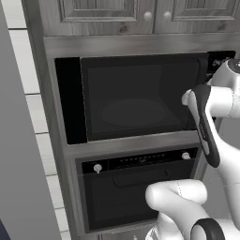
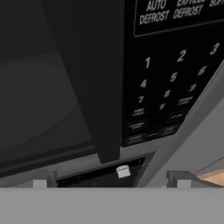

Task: Place the sponge inside the microwave to prepare for sanitizing.

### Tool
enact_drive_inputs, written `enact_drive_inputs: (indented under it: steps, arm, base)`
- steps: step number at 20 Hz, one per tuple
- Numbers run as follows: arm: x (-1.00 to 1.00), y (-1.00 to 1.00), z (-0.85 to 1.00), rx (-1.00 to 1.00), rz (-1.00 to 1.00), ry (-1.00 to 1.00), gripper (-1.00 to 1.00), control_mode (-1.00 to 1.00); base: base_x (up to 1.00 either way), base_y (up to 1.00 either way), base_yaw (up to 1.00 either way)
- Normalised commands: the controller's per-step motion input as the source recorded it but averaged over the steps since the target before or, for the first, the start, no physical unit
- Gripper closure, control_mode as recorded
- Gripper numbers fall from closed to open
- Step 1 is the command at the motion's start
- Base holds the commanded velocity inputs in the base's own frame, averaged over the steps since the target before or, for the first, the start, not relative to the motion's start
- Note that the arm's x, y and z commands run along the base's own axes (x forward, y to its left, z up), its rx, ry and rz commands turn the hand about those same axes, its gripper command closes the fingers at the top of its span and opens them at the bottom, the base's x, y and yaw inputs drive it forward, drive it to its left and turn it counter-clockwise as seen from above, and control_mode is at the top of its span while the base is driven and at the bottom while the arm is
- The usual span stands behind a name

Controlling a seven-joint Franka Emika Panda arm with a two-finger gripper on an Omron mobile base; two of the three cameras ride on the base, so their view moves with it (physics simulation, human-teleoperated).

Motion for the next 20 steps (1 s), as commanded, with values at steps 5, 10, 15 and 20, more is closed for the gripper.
enact_drive_inputs:
  steps: [5,10,15,20]
  arm:
    - [0.42,0.00,0.00,0.00,0.00,-0.01,-1.00,-1.00]
    - [0.41,-0.05,-0.07,-0.02,0.00,-0.09,-1.00,-1.00]
    - [0.27,-0.03,-0.16,-0.04,0.00,-0.17,-1.00,-1.00]
    - [0.25,-0.07,-0.08,-0.01,0.00,-0.10,-1.00,-1.00]
  base:
    - [0.00,0.00,0.00]
    - [0.00,0.00,0.00]
    - [0.00,0.00,0.00]
    - [0.00,0.00,0.00]
